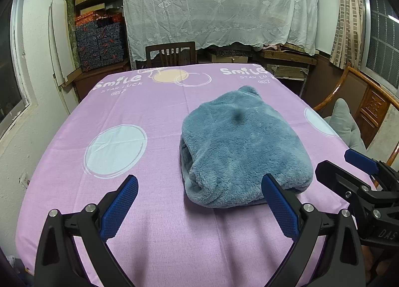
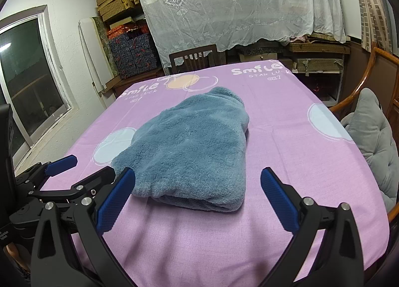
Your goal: Fold large clothes
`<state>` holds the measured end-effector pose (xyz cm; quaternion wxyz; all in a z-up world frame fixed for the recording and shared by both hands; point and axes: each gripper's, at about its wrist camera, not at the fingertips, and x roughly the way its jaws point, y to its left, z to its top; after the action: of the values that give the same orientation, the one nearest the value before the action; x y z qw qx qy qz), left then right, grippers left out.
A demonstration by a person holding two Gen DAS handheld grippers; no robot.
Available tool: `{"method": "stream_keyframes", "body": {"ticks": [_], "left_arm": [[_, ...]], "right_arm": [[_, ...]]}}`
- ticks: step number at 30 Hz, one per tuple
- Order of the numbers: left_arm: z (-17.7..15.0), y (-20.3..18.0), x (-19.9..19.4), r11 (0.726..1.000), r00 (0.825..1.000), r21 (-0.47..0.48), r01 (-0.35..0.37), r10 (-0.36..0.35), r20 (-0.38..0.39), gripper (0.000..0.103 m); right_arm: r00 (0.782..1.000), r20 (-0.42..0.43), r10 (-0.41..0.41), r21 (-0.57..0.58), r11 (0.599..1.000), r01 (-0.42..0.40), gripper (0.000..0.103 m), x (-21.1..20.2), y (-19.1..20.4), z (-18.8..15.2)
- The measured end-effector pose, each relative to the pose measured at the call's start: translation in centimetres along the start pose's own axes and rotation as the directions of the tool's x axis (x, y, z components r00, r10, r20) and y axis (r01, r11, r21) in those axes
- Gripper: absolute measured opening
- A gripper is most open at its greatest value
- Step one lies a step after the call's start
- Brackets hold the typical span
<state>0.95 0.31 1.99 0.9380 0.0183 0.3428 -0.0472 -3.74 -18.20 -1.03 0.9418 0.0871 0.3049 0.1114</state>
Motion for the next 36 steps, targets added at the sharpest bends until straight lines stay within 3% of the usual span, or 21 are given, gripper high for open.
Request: {"method": "stream_keyframes", "body": {"ticks": [9, 23, 36], "left_arm": [[-0.11, -0.06, -0.01, 1.0, 1.0, -0.005, 0.01, -0.01, -0.006, 0.099], [-0.04, -0.55, -0.62, 0.999, 0.999, 0.017, -0.044, 0.043, 0.029, 0.099], [0.04, -0.66, -0.79, 0.999, 0.999, 0.016, -0.047, 0.047, 0.028, 0.099]], "right_arm": [[1.0, -0.001, 0.0, 0.001, 1.0, 0.0, 0.098, -0.01, 0.02, -0.06], [1.0, -0.001, 0.001, 0.002, 1.0, -0.001, 0.098, 0.01, 0.04, -0.11], [1.0, 0.0, 0.0, 0.003, 1.0, 0.0, 0.098, -0.13, 0.44, -0.38]]}}
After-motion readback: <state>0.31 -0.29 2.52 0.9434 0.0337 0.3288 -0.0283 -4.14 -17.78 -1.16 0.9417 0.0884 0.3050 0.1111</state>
